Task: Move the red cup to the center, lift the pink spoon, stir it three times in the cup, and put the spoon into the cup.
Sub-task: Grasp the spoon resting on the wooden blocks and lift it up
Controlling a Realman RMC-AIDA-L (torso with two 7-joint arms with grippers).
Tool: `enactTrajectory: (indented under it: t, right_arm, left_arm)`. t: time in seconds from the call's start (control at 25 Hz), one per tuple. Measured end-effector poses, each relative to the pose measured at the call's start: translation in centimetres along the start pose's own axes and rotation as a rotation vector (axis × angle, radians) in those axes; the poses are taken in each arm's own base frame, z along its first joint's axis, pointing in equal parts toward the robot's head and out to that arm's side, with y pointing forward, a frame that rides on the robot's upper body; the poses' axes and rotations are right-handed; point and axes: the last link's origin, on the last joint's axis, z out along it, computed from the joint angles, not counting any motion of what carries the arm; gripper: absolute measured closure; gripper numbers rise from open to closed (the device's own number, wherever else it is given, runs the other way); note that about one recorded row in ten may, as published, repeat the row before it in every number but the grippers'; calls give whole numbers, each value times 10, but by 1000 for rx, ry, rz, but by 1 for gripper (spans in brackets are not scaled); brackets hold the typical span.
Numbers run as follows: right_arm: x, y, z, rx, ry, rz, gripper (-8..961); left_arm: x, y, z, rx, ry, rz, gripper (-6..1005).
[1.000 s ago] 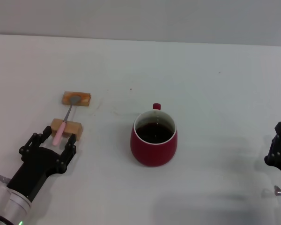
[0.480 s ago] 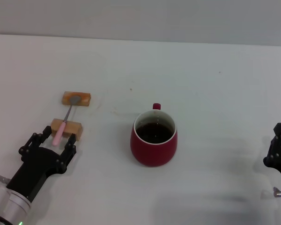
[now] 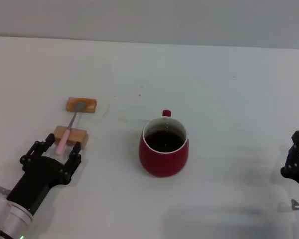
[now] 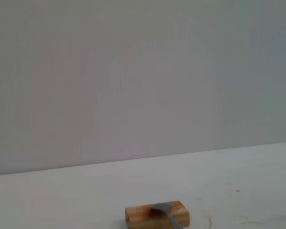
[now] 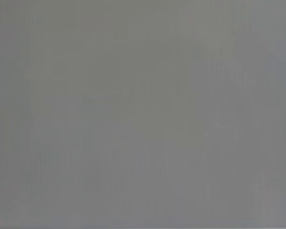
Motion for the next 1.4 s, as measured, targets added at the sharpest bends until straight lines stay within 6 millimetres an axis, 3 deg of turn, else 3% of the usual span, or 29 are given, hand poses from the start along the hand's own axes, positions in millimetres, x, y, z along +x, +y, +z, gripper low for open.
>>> enactTrajectory:
  t: [1.4]
  right_arm:
    - [-1, 0, 0, 0, -4, 1, 954]
  left_arm:
    - [0, -1, -1, 4, 0, 2, 350]
